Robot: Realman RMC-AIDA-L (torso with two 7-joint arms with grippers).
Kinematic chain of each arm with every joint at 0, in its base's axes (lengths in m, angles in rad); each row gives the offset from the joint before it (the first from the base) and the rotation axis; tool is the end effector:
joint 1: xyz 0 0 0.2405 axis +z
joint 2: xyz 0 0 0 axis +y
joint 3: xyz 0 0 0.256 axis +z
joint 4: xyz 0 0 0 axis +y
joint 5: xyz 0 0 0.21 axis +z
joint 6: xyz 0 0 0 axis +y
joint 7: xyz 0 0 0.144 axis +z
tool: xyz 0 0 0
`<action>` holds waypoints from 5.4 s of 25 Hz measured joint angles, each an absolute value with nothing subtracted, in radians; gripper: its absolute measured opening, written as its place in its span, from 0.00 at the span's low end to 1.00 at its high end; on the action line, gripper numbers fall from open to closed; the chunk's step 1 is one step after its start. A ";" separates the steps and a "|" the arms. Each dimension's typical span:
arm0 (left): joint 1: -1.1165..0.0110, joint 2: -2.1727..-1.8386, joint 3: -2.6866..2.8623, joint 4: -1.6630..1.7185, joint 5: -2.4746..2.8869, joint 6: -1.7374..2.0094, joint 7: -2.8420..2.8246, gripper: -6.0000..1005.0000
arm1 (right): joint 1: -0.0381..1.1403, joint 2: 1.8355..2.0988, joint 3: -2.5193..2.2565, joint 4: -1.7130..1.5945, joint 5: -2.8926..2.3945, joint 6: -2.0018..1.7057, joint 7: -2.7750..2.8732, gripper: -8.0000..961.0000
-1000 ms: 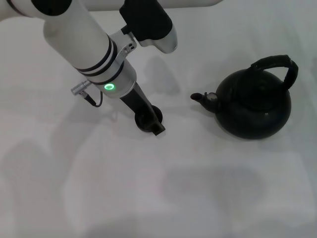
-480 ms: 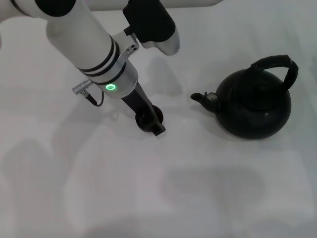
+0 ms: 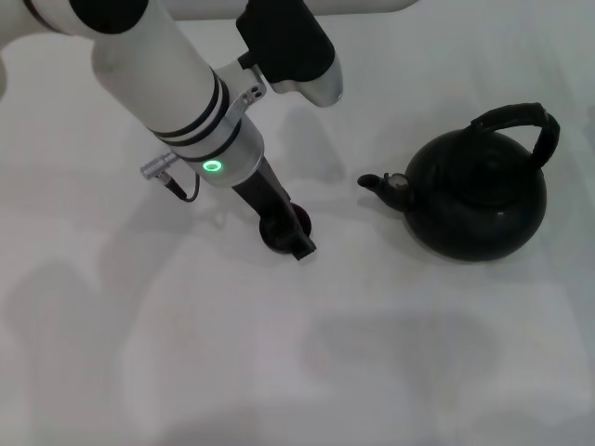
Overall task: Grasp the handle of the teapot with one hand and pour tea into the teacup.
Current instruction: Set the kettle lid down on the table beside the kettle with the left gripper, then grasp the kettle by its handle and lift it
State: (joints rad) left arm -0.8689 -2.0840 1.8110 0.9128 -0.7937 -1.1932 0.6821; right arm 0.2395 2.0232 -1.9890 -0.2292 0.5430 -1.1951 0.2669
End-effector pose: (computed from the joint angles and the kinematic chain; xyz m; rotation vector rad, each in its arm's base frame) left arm -0.1410 0.3584 -0.1126 -2.8707 -0.4894 0.6109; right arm 0.3780 0.2825 0.0224 -1.4801 0.6323 0.6939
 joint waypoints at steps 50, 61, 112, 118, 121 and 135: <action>-0.373 -2.079 1.558 1.013 -2.094 -0.744 1.678 0.88 | 0.243 2.022 -1.982 -0.234 0.545 -1.203 0.267 0.90; -0.369 -2.084 1.524 0.608 -2.814 -0.859 2.233 0.88 | 0.231 2.009 -1.983 -0.224 0.530 -1.347 0.590 0.90; -0.367 -2.085 1.437 0.375 -2.928 -0.988 2.313 0.87 | 0.238 2.017 -2.072 -0.119 0.118 -1.365 0.690 0.24; -0.370 -2.084 1.439 0.374 -2.928 -0.988 2.311 0.87 | 0.249 2.017 -2.074 -0.149 0.114 -1.396 0.669 0.23; -0.372 -2.082 1.442 0.379 -2.927 -0.988 2.308 0.87 | 0.265 2.014 -2.075 -0.177 0.109 -1.397 0.632 0.22; -0.381 -2.083 1.445 0.374 -2.927 -0.998 2.299 0.87 | 0.365 2.016 -2.075 -0.278 0.100 -1.254 0.351 0.20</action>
